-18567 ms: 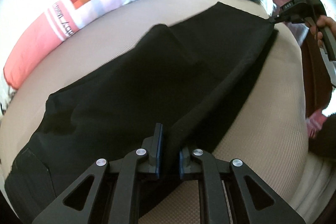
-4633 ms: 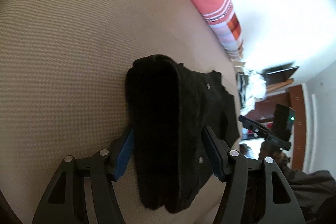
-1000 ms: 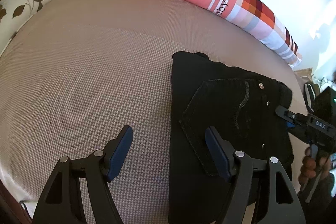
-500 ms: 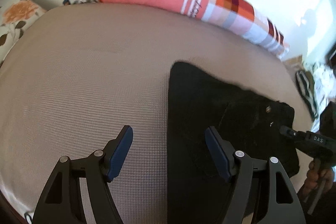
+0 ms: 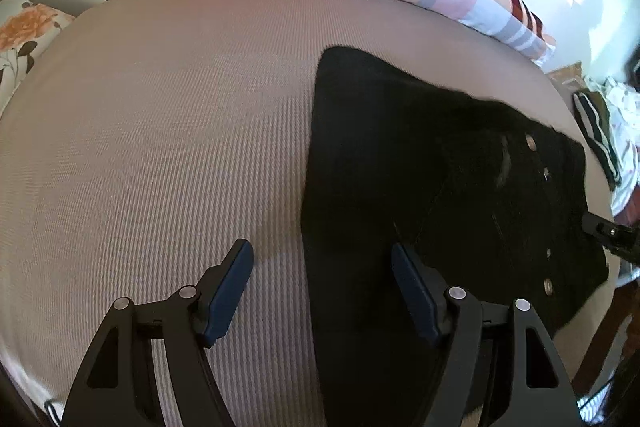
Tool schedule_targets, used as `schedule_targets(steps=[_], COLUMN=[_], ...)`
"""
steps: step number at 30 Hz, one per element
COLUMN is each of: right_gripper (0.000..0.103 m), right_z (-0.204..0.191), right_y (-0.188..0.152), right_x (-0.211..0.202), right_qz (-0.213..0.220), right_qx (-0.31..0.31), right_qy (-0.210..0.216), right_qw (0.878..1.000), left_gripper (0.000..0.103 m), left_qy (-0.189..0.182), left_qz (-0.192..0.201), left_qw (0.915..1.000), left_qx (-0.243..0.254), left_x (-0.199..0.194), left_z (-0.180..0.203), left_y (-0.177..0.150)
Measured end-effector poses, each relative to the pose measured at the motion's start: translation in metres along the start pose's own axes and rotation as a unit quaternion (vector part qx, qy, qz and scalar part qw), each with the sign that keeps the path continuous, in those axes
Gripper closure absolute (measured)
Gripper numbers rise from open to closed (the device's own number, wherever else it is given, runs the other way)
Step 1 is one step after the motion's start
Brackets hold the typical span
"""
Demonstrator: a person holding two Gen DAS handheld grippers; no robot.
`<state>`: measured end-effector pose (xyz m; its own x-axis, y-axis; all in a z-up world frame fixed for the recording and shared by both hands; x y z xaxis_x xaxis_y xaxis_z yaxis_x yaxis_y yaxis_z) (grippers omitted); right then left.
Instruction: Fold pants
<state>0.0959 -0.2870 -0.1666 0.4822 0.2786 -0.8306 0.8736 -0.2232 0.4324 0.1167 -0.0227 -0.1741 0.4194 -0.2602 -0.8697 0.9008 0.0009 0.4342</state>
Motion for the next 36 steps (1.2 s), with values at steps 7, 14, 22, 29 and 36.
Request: schedule_targets(steps=[7,14,22,29,36], right_gripper=[0.078,0.078,0.092,0.094,0.094], right_z=[-0.008,-0.018,-0.013,-0.016,-0.005], right_y=[-0.024,-0.030,-0.034,-0.041,-0.049], right_x=[-0.024,-0.021,-0.025,-0.037,-0.019], right_qz=[0.004,0.004,0.005,0.010,-0.005], right_qx=[0.002,-0.007,-0.007,-0.015,-0.022], right_qy=[0.009,0.017,0.009,-0.012,-0.042], right_qw=[1.000,1.000,1.000,1.000,0.999], left_gripper=[0.031,0.031,0.031,0.031,0.031], left_qy=[0.005,0.012,0.018,0.027,0.035], left_qz=[0.000,0.005,0.008,0.016,0.003], left_qw=[0.9999,0.9997,0.9996,0.9990,0.9985], left_qx=[0.014,0.020,0.020,0.031,0.041], left_x=[-0.013,-0.023,-0.028,-0.038,-0.026], left_z=[0.009,0.013,0.013,0.012,0.010], left_y=[-0.020,-0.030,-0.034,-0.037,-0.043])
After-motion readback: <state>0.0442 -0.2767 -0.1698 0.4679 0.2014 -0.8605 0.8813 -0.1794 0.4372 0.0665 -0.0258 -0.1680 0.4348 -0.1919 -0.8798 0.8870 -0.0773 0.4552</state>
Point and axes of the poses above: each gripper's, at about its wrist camera, not at the fingertips, and x roughly the way its jaws point, z to its right, y to its top, the point moved 10 cm from there along x, roughly the way its jaws point, and after that the axes turned 5 degrees about -x, right-handed, at the moved point
